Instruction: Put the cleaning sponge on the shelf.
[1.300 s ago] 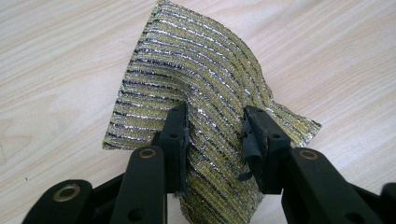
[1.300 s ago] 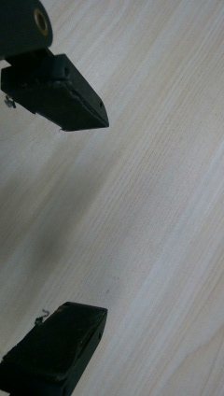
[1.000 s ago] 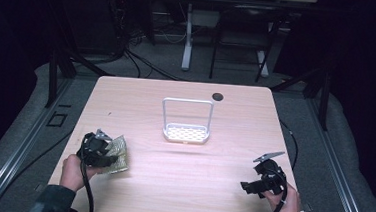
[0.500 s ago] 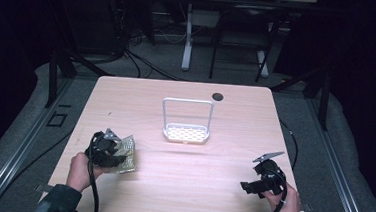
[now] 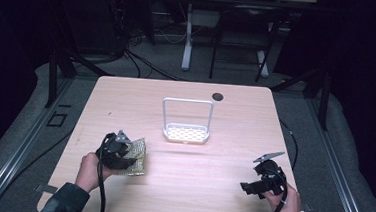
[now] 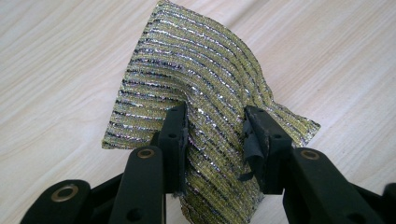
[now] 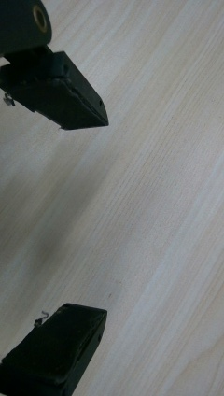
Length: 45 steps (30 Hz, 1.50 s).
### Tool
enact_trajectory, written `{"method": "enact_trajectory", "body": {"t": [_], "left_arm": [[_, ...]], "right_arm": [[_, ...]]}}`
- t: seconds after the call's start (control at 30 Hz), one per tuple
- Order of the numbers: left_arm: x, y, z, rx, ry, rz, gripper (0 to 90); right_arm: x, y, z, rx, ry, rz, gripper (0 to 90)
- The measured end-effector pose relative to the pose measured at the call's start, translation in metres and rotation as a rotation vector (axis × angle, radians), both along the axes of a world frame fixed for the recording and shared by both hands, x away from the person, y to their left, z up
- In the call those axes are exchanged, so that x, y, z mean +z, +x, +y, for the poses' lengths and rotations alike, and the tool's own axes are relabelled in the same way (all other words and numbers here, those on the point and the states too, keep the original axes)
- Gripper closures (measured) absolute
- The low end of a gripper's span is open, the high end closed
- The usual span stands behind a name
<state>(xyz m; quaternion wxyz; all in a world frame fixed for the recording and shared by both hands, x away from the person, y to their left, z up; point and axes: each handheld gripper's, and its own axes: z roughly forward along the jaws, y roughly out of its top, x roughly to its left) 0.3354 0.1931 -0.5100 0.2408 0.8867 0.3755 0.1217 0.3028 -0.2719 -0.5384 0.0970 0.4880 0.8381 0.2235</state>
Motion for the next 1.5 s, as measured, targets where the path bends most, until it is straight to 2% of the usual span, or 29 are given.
{"method": "enact_trajectory", "body": {"t": [0.43, 0.67, 1.5], "left_arm": [[0.003, 0.003, -0.025, -0.075, 0.000, 0.003, 61.3], [0.005, 0.004, -0.033, -0.096, 0.002, -0.004, 60.9], [0.017, 0.017, -0.077, -0.192, -0.013, -0.024, 61.0]], "right_arm": [[0.000, -0.001, 0.000, 0.008, 0.003, 0.006, 6.3], [0.000, 0.000, 0.000, 0.012, 0.001, 0.013, 6.5], [0.000, -0.001, 0.001, 0.014, 0.006, 0.006, 6.7]]}}
